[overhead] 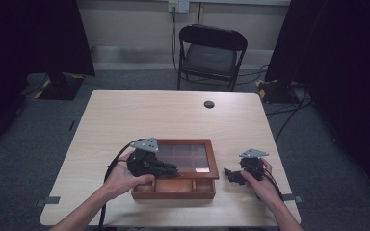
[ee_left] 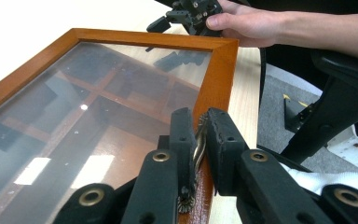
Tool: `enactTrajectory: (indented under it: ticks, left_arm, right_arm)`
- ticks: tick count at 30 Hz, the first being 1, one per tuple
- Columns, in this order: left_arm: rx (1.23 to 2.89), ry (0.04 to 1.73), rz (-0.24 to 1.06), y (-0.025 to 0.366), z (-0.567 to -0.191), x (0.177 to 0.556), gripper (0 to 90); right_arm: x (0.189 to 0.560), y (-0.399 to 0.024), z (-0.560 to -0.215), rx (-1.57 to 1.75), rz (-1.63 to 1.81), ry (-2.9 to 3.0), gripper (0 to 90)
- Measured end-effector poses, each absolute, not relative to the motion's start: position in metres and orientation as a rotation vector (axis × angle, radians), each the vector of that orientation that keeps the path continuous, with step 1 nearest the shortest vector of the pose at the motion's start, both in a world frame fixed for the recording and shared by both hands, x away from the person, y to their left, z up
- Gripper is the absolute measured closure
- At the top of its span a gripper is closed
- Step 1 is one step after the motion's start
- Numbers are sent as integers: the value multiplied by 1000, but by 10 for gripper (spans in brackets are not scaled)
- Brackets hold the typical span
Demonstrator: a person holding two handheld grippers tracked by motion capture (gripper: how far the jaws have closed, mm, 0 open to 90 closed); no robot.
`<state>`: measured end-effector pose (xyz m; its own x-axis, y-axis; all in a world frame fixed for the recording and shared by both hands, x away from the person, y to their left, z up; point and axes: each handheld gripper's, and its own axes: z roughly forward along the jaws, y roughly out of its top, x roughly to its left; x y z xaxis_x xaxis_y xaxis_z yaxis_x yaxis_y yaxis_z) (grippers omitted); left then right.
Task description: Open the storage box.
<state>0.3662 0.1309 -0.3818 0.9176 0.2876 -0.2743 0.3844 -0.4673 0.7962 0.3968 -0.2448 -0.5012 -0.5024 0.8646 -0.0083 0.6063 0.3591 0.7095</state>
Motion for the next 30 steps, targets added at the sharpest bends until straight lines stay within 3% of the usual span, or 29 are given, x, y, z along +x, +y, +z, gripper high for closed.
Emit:
enactTrajectory:
  ticks: [30]
  left_arm:
    - [2072, 505, -166, 133, -357, 386, 811]
  right_arm:
    - [397, -245, -501, 1288, 928, 2243, 3]
